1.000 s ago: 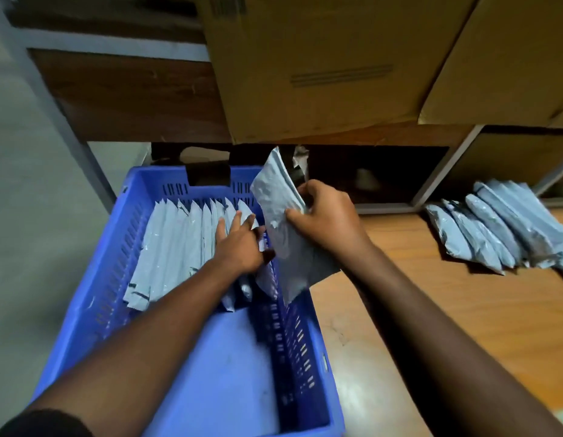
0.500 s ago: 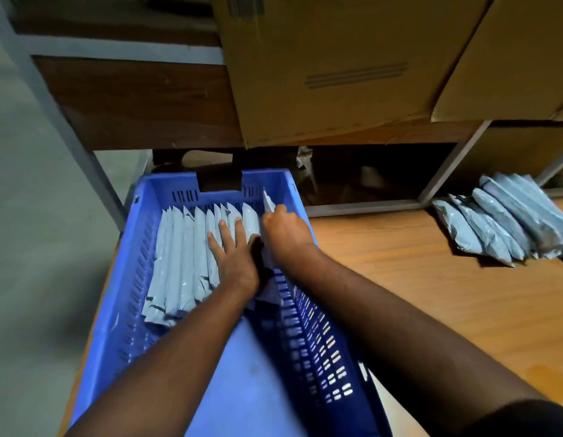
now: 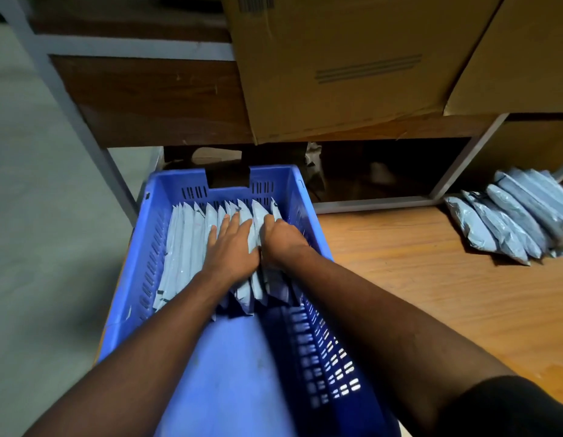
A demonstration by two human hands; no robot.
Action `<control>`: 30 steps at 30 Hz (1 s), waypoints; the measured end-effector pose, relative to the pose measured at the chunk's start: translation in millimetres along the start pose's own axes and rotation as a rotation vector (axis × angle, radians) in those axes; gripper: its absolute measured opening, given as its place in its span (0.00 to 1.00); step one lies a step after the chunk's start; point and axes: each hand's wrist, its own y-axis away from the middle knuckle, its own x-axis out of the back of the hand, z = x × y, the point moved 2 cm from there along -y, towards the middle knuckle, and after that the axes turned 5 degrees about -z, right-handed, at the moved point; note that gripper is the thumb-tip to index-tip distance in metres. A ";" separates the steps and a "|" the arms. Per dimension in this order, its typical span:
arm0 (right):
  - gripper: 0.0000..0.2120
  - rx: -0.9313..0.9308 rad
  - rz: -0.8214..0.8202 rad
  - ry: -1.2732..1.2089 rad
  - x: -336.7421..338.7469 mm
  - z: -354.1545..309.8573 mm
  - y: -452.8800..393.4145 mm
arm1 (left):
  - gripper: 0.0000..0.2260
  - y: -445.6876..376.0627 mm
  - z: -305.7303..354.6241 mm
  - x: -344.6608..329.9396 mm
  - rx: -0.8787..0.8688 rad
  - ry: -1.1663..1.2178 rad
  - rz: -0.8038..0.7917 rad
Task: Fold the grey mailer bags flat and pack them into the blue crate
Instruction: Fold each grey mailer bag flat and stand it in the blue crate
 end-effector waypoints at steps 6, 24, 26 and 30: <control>0.24 0.140 0.026 -0.149 6.1 -0.3 7.1 | 0.26 15.0 -10.5 5.4 -0.004 0.109 0.018; 0.14 0.316 0.769 -0.703 58.1 277.2 219.7 | 0.12 20.0 285.5 -22.7 -0.646 0.299 0.145; 0.14 0.206 0.812 -0.690 44.4 337.1 232.2 | 0.12 3.2 345.3 -58.3 -0.709 0.183 0.051; 0.12 -0.091 0.865 -0.792 12.3 463.0 255.7 | 0.11 -21.2 467.8 -141.7 -0.763 0.166 -0.087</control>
